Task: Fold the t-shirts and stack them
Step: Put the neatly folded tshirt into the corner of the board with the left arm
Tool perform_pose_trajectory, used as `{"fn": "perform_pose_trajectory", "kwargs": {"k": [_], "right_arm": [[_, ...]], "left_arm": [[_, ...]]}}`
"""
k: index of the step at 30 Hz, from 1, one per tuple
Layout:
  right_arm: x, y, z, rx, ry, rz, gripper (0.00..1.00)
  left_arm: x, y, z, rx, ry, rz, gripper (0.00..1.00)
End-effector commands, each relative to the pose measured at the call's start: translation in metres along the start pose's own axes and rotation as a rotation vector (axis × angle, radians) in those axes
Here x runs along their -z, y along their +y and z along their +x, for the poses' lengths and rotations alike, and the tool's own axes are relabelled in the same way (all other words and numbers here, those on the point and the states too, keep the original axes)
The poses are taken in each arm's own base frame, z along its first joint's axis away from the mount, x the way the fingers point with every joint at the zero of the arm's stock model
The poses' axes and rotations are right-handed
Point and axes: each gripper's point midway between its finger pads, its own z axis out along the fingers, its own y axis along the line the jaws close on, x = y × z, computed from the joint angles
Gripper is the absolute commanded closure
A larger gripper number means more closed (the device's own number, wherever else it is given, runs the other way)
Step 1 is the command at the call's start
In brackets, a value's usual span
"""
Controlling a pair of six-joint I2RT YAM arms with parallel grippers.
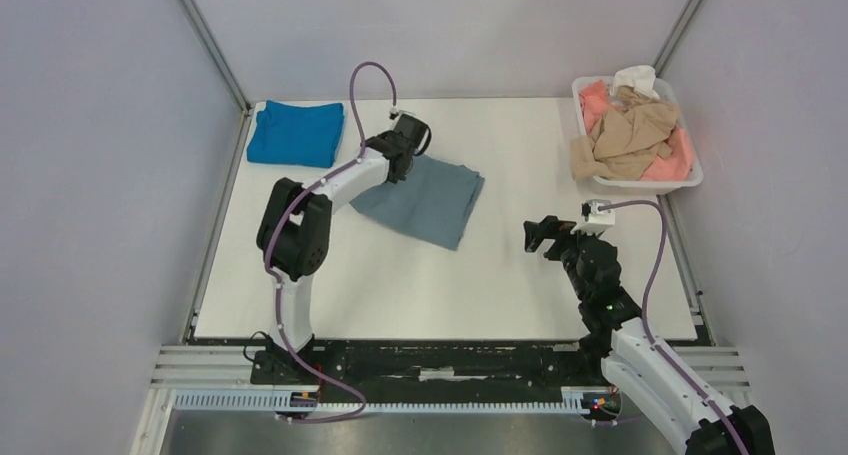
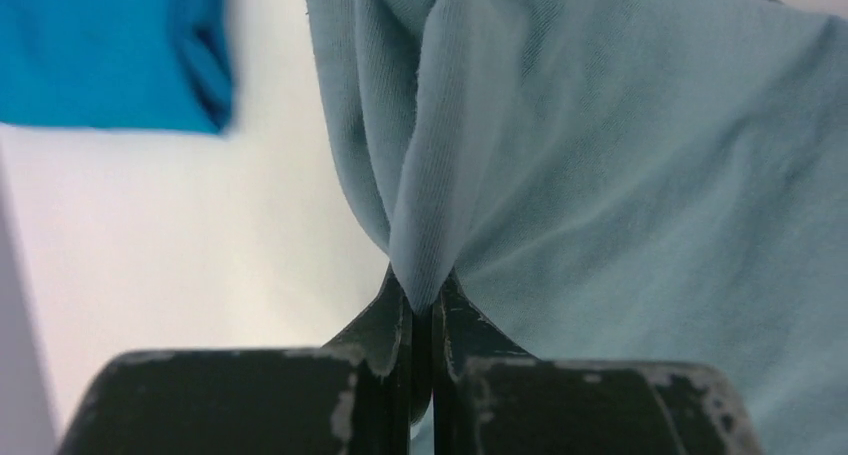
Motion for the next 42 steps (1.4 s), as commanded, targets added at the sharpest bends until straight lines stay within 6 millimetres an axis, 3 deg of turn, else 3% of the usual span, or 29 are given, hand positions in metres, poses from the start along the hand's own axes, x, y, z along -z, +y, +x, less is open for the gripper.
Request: {"fn": "perform_pose_trajectory", "kwargs": {"k": [1, 8, 15, 19, 27, 35, 38, 42], "right_arm": [[-0.001, -0.004, -0.015, 0.017, -0.09, 0.014, 0.02], [-0.008, -0.011, -0.008, 0.037, -0.077, 0.049, 0.02], [-0.017, -0.019, 0.003, 0.054, -0.024, 0.101, 0.02], [-0.019, -0.021, 0.006, 0.058, -0.01, 0.111, 0.02], [-0.019, -0.028, 0.007, 0.06, -0.012, 0.149, 0.02], [-0.018, -0.031, 0.009, 0.061, -0.004, 0.163, 0.02], [-0.018, -0.032, 0.009, 0.061, 0.002, 0.168, 0.02], [-0.019, -0.033, 0.012, 0.062, 0.014, 0.176, 0.02]], "left_arm": [[-0.011, 0.073, -0.066, -0.178, -0.125, -0.199, 0.98], [-0.025, 0.139, -0.124, -0.192, -0.245, -0.237, 0.98], [-0.024, 0.198, -0.157, -0.253, -0.271, -0.358, 0.98], [-0.012, 0.211, -0.171, -0.251, -0.288, -0.396, 0.98], [0.029, 0.245, -0.204, -0.18, -0.329, -0.496, 0.98], [0.043, 0.267, -0.212, -0.123, -0.326, -0.545, 0.98], [0.036, 0.273, -0.206, -0.107, -0.309, -0.534, 0.98], [0.011, 0.285, -0.192, -0.086, -0.272, -0.532, 0.98]]}}
